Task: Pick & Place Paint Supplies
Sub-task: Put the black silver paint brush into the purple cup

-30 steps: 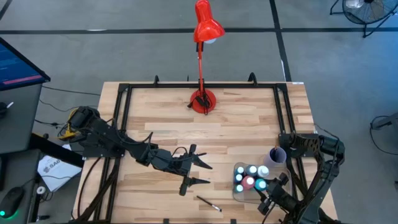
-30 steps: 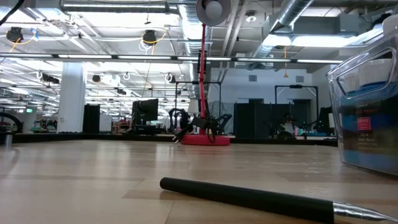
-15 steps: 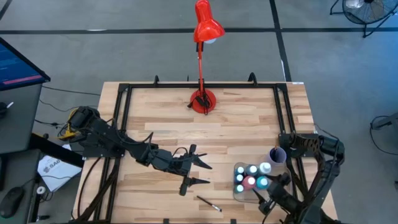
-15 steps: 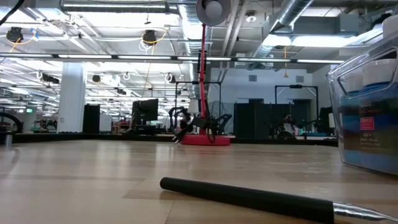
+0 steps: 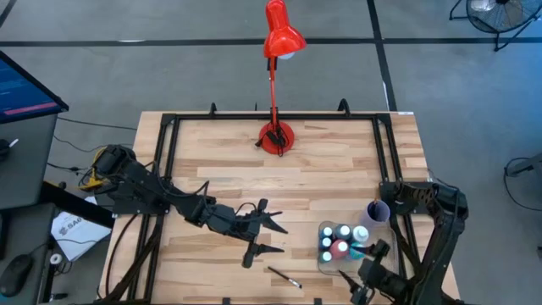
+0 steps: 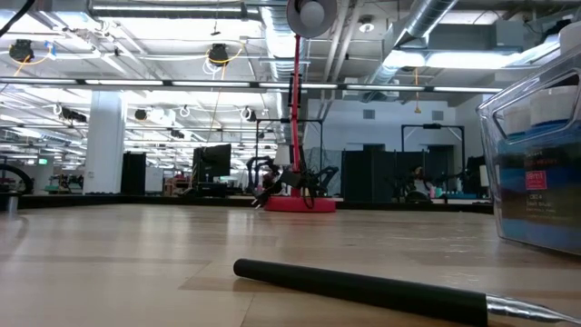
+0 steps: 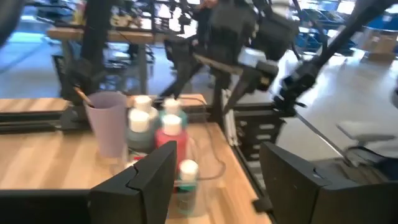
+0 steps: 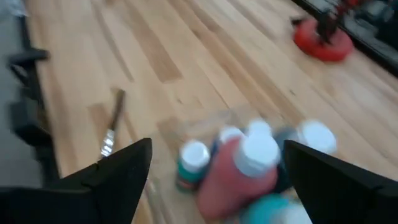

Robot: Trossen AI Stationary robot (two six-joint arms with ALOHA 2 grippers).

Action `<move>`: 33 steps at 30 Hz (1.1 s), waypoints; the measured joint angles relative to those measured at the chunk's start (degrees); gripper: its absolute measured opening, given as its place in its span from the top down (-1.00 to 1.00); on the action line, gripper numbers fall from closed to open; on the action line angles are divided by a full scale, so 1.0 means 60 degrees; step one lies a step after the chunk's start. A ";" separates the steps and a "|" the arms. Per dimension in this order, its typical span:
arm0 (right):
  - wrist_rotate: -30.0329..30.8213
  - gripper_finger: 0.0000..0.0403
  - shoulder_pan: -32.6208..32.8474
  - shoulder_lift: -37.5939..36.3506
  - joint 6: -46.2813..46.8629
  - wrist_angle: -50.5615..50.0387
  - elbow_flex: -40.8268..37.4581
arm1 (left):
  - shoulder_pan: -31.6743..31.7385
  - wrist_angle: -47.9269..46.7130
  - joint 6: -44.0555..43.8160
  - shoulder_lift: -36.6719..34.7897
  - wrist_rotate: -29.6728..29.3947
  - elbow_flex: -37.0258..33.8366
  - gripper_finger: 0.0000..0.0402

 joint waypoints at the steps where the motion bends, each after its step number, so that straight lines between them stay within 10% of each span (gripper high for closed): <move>1: 0.0185 -0.74 -0.0042 0.0000 -0.0375 0.0207 0.0131 | -0.0026 -0.0075 -0.0041 0.0000 0.0132 0.0000 -0.03; 14: 0.0299 -0.62 -0.1066 0.0047 -0.6556 0.5659 0.0121 | -0.0773 -0.1521 -0.0526 0.1160 0.0301 0.0007 0.12; 33: -0.2747 -0.59 -0.2363 0.0055 -0.8179 0.8612 -0.1405 | -0.1060 -0.0539 -0.0820 0.4010 0.0222 -0.0007 0.22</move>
